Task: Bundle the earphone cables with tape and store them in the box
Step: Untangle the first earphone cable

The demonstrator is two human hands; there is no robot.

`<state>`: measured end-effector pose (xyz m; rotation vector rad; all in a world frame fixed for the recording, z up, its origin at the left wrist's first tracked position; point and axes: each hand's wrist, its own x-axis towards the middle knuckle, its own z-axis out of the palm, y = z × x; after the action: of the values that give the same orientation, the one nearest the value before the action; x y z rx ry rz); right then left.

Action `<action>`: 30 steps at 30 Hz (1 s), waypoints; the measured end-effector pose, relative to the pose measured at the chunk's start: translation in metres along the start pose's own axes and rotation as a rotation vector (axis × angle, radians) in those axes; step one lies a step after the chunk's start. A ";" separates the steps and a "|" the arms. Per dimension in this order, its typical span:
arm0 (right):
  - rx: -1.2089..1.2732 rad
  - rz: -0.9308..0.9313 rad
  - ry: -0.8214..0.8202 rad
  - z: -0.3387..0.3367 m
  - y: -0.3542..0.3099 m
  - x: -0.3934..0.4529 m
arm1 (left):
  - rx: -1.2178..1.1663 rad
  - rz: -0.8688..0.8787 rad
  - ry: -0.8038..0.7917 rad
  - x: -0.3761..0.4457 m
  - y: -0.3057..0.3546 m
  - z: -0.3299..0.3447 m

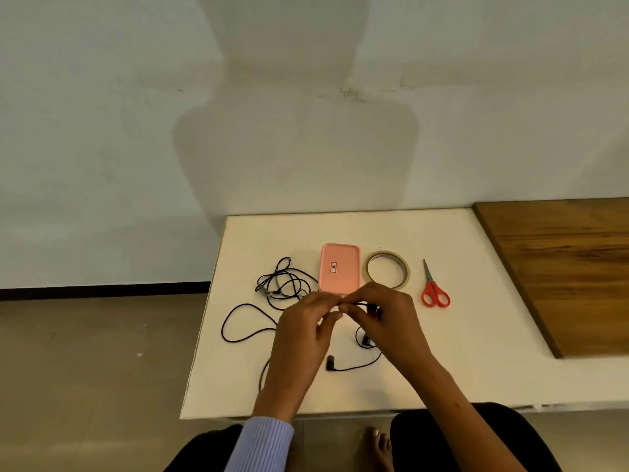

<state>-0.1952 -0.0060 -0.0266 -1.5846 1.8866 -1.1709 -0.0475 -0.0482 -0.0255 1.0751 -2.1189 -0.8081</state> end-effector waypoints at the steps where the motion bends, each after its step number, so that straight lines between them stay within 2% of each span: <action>1: 0.011 -0.008 -0.013 0.001 -0.001 0.000 | -0.013 -0.005 0.025 0.000 -0.001 0.000; 8: 0.118 0.050 0.007 -0.020 0.003 0.003 | -0.105 -0.098 0.228 0.002 -0.012 -0.016; 16: 0.180 0.168 0.078 -0.020 0.005 0.003 | -0.157 -0.134 0.312 0.004 -0.018 -0.019; 22: 0.150 0.124 0.004 -0.008 0.003 0.002 | 0.018 -0.153 0.117 0.004 -0.018 -0.012; 26: 0.127 0.070 -0.021 0.000 0.003 0.002 | 0.172 -0.114 0.077 0.001 -0.014 -0.008; 30: 0.147 0.045 -0.020 0.003 -0.002 -0.002 | 0.030 -0.043 0.023 -0.003 -0.005 -0.005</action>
<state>-0.1914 -0.0050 -0.0271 -1.4624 1.7712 -1.2395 -0.0398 -0.0492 -0.0275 1.1442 -2.1013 -0.7830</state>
